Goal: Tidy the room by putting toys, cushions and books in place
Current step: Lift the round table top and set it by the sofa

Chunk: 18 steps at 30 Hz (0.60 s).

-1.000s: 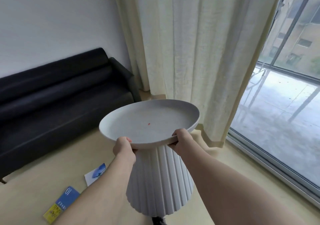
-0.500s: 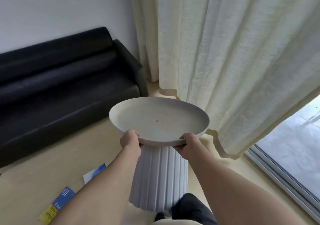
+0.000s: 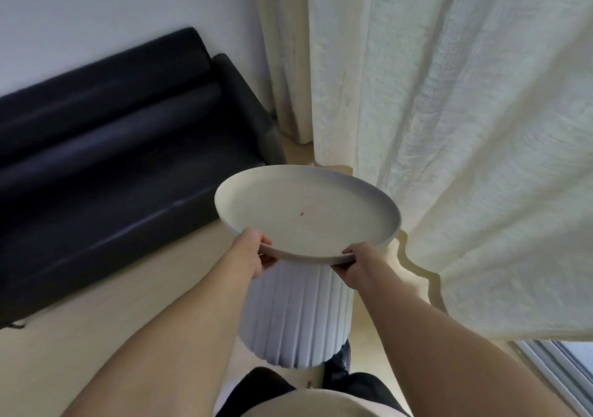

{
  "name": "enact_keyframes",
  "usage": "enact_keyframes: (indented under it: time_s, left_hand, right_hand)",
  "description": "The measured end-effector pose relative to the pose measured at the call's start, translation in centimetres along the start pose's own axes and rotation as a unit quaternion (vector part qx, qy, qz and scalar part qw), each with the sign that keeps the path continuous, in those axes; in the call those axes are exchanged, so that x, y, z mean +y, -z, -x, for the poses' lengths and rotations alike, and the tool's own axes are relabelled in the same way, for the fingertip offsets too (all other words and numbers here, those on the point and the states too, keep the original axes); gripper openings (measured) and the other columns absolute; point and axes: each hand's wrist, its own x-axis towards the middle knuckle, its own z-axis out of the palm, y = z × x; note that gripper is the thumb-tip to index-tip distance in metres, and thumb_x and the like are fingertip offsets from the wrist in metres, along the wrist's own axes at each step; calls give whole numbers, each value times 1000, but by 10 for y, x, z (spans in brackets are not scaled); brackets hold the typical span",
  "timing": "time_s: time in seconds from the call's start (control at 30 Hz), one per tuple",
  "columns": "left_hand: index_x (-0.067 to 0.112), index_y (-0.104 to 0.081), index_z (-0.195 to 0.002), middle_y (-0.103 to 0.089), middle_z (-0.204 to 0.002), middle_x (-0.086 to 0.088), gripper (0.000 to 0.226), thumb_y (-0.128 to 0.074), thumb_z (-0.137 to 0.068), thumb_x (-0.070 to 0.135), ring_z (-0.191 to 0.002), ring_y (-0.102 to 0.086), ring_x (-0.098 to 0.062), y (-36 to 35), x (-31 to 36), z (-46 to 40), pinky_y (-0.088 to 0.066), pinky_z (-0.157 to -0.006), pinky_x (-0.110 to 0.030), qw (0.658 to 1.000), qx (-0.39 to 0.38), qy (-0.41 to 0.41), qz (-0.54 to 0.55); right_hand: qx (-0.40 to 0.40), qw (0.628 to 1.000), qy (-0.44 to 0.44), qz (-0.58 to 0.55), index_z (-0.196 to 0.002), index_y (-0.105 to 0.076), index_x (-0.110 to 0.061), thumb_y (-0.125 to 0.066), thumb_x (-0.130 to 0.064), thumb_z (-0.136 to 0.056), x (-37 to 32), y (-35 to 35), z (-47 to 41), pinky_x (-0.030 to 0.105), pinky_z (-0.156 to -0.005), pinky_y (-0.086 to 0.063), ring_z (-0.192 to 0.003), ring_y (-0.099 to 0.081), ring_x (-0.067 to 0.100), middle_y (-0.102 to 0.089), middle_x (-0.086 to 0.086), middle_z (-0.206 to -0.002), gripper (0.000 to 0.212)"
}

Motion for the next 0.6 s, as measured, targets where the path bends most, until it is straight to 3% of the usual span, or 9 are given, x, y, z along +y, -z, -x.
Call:
enact_keyframes:
  time_s: [0.1, 0.27, 0.4, 0.5, 0.6]
  left_hand:
    - [0, -53, -76, -57, -77, -16, 14, -46, -87, -5, -67, -57, -27, -18, 34, -18, -51, -69, -41, 997, -17, 35, -70]
    - [-2, -53, -78, -58, -79, -16, 15, -43, -88, -7, -68, -58, -27, -57, 79, -58, -53, -73, -40, 996, -34, 56, -58]
    - [-3, -54, -80, -58, -80, -16, 16, -40, -87, -8, -69, -58, -28, -75, 110, -105, -55, -58, -38, 996, -52, 67, -33]
    - [-1, -54, -80, -58, -79, -15, 18, -39, -86, -8, -67, -58, -27, -90, 128, -157, -56, -48, -30, 994, -62, 84, -33]
    - [-1, -52, -77, -56, -77, -14, 19, -38, -87, -9, -64, -55, -25, -109, 133, -210, -55, -44, -27, 993, -61, 97, -30]
  right_hand:
    - [17, 1000, -21, -13, -74, -48, -1, -38, 10, -89, -28, -23, -15, 44, -94, -52, -83, -56, 29, -52, 10, -75, 21]
    - [31, 999, -6, -21, -80, -50, -1, -36, 10, -87, -73, -72, -48, 42, -87, -54, -84, -57, 27, -53, 9, -76, 19]
    - [27, 999, 17, -37, -76, -47, -2, -32, 13, -86, -99, -115, -74, 44, -93, -51, -71, -55, 27, -54, 10, -75, 24]
    - [43, 998, 25, -36, -77, -49, -2, -31, 17, -85, -112, -147, -111, 46, -96, -49, -82, -55, 30, -55, 11, -77, 27]
    - [62, 997, 6, -42, -86, -52, 0, -31, 18, -86, -121, -162, -165, 42, -92, -50, -74, -56, 29, -57, 14, -84, 28]
